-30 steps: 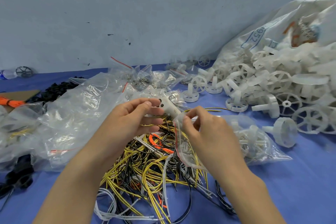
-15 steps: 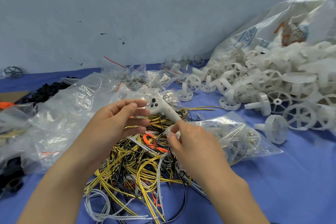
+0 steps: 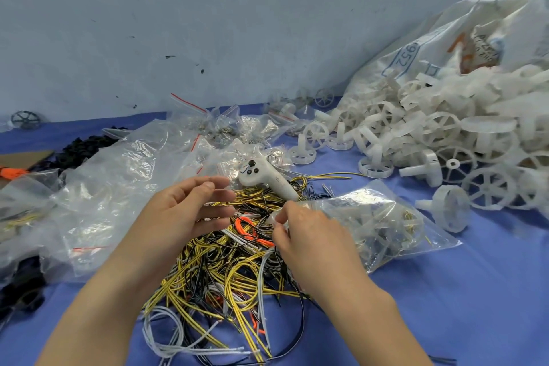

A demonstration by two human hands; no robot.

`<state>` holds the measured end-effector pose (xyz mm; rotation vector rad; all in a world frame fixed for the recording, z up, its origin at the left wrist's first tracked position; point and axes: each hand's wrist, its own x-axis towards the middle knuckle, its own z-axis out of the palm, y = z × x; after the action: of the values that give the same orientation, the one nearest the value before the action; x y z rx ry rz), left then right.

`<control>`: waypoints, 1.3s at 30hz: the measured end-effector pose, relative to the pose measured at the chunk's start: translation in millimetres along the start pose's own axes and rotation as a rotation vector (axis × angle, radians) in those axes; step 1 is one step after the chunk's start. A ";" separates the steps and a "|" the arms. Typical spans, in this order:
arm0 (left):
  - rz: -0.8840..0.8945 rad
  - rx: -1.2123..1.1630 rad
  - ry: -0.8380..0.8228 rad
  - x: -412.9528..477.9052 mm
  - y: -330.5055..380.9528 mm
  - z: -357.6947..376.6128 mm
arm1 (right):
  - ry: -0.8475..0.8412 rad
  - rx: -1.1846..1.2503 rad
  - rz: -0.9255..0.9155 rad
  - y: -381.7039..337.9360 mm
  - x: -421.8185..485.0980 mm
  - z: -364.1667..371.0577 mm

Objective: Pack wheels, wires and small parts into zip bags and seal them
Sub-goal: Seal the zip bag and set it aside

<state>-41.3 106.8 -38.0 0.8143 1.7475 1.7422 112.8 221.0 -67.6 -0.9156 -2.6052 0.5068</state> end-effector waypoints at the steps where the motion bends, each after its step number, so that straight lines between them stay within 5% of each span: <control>1: 0.000 -0.003 0.005 -0.5 0.2 -0.9 | -0.003 0.003 0.001 0.3 -0.2 0.0; 33: 0.014 -0.131 0.252 -0.4 2.2 -30.2 | 0.216 0.181 0.029 -3.4 5.5 6.6; 39: 0.092 0.211 0.525 -16.8 -7.4 -86.4 | 0.241 0.179 0.048 -5.4 10.9 5.6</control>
<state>-94.0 36.2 -44.3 0.5543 2.2970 1.9826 99.6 222.9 -68.1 -0.9198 -2.2868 0.5923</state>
